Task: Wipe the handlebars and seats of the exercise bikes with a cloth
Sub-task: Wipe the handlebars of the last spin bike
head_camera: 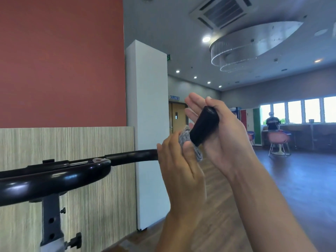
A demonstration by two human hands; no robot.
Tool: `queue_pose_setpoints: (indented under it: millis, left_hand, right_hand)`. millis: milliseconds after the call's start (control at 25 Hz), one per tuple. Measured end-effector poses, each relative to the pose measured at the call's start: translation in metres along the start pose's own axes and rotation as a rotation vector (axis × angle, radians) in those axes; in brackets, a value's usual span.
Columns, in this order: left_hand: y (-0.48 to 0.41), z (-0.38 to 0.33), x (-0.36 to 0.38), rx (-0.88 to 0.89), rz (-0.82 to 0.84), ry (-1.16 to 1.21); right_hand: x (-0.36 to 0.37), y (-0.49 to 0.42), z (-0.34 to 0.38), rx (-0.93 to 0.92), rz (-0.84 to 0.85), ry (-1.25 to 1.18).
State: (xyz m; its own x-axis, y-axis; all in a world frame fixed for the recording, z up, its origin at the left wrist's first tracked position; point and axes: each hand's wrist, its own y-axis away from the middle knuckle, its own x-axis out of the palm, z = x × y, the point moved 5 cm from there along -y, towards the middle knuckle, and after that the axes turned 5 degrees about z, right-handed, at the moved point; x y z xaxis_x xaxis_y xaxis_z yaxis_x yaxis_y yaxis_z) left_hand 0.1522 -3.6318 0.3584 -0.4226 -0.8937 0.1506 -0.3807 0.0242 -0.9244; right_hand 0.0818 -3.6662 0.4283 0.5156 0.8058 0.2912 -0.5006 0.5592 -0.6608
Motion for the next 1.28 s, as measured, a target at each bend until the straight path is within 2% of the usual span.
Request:
queue_pose_setpoints:
  millis: [160, 320, 480, 600, 880, 1080, 1280]
  left_hand:
    - [-0.008, -0.010, 0.004, 0.004, 0.004, -0.017]
    - [0.006, 0.024, -0.003, 0.232, 0.081, -0.163]
    - [0.007, 0.103, -0.027, 0.302, 0.159, -0.580]
    - [-0.006, 0.126, -0.037, 0.362, 0.251, -0.826]
    - [-0.017, 0.119, -0.063, 0.329, 0.244, -1.206]
    - [-0.035, 0.109, -0.050, 0.199, 0.183, -1.213]
    - [-0.035, 0.115, -0.074, 0.271, 0.216, -1.319]
  right_hand:
    - [0.000, 0.002, 0.000, -0.035, -0.052, -0.021]
    - [-0.002, 0.001, -0.002, -0.065, -0.049, -0.008]
    - [-0.001, 0.000, -0.005, -0.112, -0.109, 0.031]
    - [-0.001, 0.001, -0.004, -0.113, -0.112, 0.033]
    - [-0.002, 0.001, 0.002, -0.118, -0.104, 0.069]
    - [-0.003, 0.001, 0.001, -0.129, -0.091, 0.055]
    - [-0.004, 0.001, 0.000, -0.124, -0.103, 0.065]
